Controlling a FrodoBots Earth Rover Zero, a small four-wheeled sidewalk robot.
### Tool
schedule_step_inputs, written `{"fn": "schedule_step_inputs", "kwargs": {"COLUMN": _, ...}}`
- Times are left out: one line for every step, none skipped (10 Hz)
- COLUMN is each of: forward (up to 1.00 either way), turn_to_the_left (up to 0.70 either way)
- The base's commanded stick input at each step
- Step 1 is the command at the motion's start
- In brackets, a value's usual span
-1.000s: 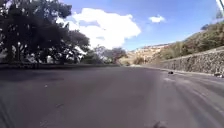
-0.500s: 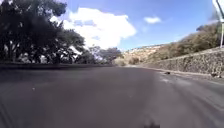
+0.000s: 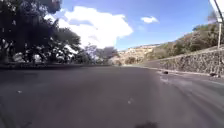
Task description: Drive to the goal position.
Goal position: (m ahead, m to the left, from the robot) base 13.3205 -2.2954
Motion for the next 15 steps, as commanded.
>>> {"fn": "schedule_step_inputs", "kwargs": {"forward": 0.5, "turn_to_the_left": 0.0}}
{"fn": "schedule_step_inputs", "kwargs": {"forward": 0.5, "turn_to_the_left": 0.0}}
{"fn": "schedule_step_inputs", "kwargs": {"forward": 0.5, "turn_to_the_left": 0.0}}
{"fn": "schedule_step_inputs", "kwargs": {"forward": 0.5, "turn_to_the_left": 0.0}}
{"fn": "schedule_step_inputs", "kwargs": {"forward": 0.5, "turn_to_the_left": 0.0}}
{"fn": "schedule_step_inputs", "kwargs": {"forward": 0.5, "turn_to_the_left": 0.0}}
{"fn": "schedule_step_inputs", "kwargs": {"forward": 0.5, "turn_to_the_left": 0.0}}
{"fn": "schedule_step_inputs", "kwargs": {"forward": 0.5, "turn_to_the_left": 0.0}}
{"fn": "schedule_step_inputs", "kwargs": {"forward": 0.5, "turn_to_the_left": 0.0}}
{"fn": "schedule_step_inputs", "kwargs": {"forward": 0.5, "turn_to_the_left": 0.0}}
{"fn": "schedule_step_inputs", "kwargs": {"forward": 0.5, "turn_to_the_left": 0.0}}
{"fn": "schedule_step_inputs", "kwargs": {"forward": 0.5, "turn_to_the_left": 0.0}}
{"fn": "schedule_step_inputs", "kwargs": {"forward": 0.5, "turn_to_the_left": 0.0}}
{"fn": "schedule_step_inputs", "kwargs": {"forward": 0.5, "turn_to_the_left": 0.0}}
{"fn": "schedule_step_inputs", "kwargs": {"forward": 0.5, "turn_to_the_left": 0.0}}
